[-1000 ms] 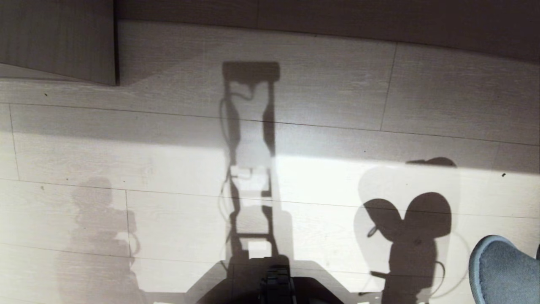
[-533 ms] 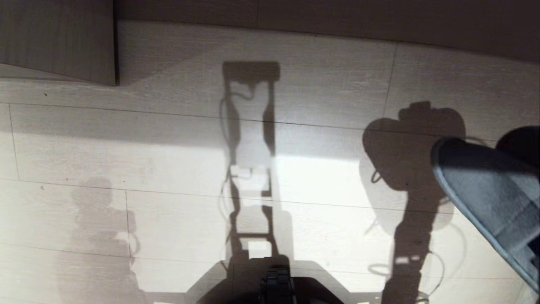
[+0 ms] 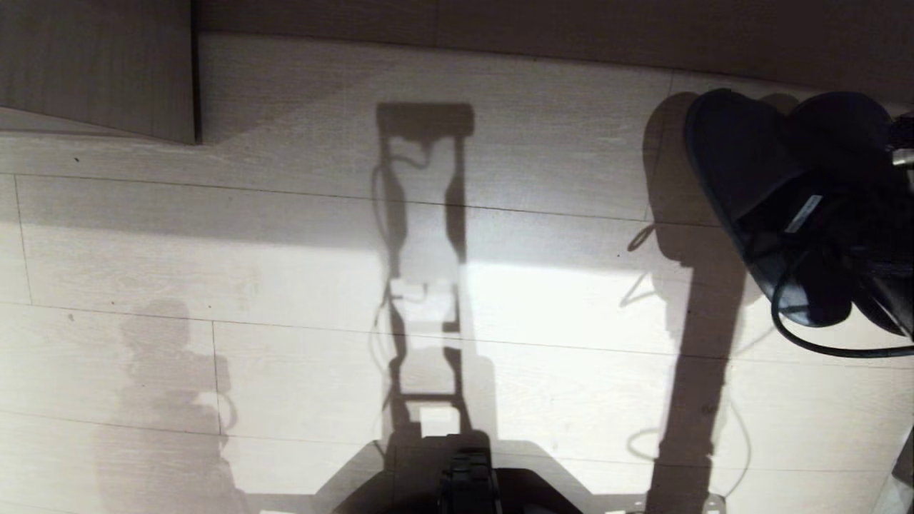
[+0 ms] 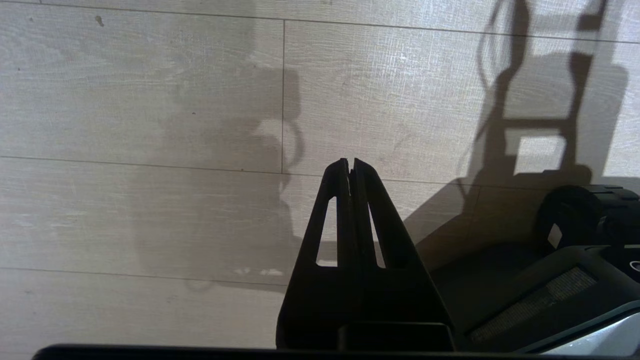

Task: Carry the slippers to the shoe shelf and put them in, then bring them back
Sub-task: Place the slippers on the floor

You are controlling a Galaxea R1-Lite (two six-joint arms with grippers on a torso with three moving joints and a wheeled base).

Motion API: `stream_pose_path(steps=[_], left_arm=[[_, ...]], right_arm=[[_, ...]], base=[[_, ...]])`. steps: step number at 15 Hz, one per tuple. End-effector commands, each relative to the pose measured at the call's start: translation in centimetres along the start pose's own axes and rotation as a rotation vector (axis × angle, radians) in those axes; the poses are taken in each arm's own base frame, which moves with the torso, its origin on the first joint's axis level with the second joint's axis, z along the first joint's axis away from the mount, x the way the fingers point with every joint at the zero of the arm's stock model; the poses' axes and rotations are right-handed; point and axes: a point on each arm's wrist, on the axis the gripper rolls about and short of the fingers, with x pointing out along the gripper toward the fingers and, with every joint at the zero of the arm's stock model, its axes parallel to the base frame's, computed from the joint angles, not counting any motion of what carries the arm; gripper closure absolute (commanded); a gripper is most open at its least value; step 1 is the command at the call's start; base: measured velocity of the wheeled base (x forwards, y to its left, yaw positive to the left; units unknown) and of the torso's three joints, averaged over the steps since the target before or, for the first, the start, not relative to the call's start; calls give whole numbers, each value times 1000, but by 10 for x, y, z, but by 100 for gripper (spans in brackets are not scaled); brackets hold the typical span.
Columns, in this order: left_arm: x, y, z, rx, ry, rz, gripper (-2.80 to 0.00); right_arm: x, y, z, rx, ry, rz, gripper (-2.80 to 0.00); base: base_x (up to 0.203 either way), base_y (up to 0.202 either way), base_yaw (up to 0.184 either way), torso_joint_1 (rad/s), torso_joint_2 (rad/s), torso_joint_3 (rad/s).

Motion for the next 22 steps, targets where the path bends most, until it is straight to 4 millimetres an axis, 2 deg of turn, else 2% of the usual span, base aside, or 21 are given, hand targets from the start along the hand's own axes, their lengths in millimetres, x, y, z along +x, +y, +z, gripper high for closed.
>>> stream_pose_path(steps=[1, 6, 12, 13, 14, 16, 22], left_arm=[[0, 0, 0, -1, 1, 1, 0], [0, 0, 0, -1, 1, -1, 0], [0, 0, 0, -1, 1, 1, 0], [0, 0, 0, -1, 0, 1, 0], [0, 0, 0, -1, 0, 0, 0], [0, 0, 0, 0, 0, 0, 0], [0, 0, 0, -1, 1, -1, 0]], right_arm=[[24, 9, -36, 6, 30, 5, 0], [50, 17, -71, 39, -97, 1, 0], [62, 19, -86, 108, -86, -44, 0], [62, 19, -87, 109, -85, -46, -110], [63, 19, -91, 105, -76, -47, -280], [62, 19, -93, 99, -64, -48, -280], [55, 18, -118, 78, 29, -49, -280]], base=[[0, 0, 0, 0, 0, 0], [0, 0, 0, 0, 0, 0], [0, 0, 0, 0, 0, 0], [0, 0, 0, 0, 0, 0], [0, 0, 0, 0, 0, 0], [0, 0, 0, 0, 0, 0], [0, 0, 0, 0, 0, 0]])
